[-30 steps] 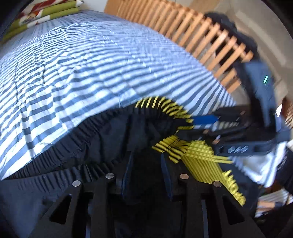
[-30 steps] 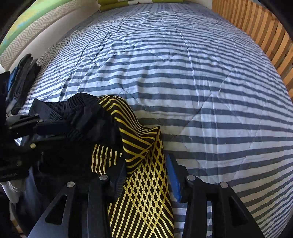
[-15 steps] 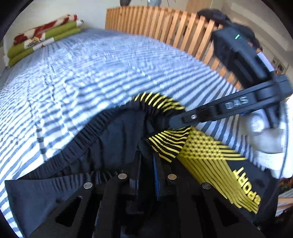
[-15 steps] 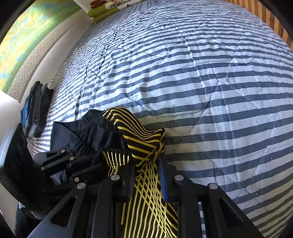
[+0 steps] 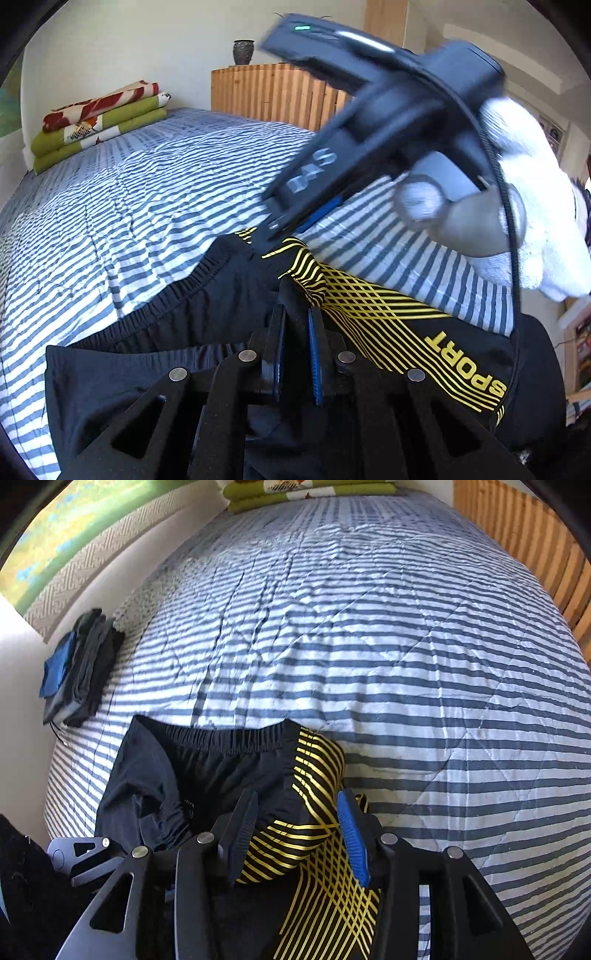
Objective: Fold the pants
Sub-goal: 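Lay the shorts flat on the bed and open both tools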
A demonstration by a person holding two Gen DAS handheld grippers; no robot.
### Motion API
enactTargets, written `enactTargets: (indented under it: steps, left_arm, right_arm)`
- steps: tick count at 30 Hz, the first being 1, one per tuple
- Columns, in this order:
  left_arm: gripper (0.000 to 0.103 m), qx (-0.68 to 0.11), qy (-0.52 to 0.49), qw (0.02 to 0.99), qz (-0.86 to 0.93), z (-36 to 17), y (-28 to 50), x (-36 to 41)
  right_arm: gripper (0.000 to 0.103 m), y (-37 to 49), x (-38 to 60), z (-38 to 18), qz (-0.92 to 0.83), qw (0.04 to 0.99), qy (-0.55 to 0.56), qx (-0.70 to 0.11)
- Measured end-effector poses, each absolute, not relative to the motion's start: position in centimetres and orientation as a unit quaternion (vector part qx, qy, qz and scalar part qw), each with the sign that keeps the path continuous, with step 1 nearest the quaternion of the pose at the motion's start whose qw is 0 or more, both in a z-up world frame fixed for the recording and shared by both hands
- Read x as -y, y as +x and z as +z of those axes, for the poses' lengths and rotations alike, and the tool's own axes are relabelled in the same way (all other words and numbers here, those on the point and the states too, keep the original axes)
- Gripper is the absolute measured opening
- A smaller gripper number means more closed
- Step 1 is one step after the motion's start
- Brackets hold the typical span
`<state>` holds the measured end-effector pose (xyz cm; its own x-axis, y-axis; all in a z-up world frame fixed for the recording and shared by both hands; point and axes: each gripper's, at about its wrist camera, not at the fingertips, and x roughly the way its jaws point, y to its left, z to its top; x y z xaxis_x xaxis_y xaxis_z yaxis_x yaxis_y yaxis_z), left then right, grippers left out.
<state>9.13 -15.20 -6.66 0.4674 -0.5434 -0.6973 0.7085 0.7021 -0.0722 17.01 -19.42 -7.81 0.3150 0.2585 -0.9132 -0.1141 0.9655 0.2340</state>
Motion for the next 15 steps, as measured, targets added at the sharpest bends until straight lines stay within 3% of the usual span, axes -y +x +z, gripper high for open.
enactTargets:
  steps: [9,15]
  left_arm:
    - [0.012,-0.362,0.130,0.837,-0.390,-8.5,7.2,17.3]
    - [0.020,-0.414,0.120,0.811,-0.395,-9.0,7.1,14.1]
  right_arm:
    - [0.041,17.5,16.6,-11.9,0.092,0.760,0.003,-0.643]
    - [0.040,17.2,15.7,-15.7,0.075,0.741,-0.043,-0.666]
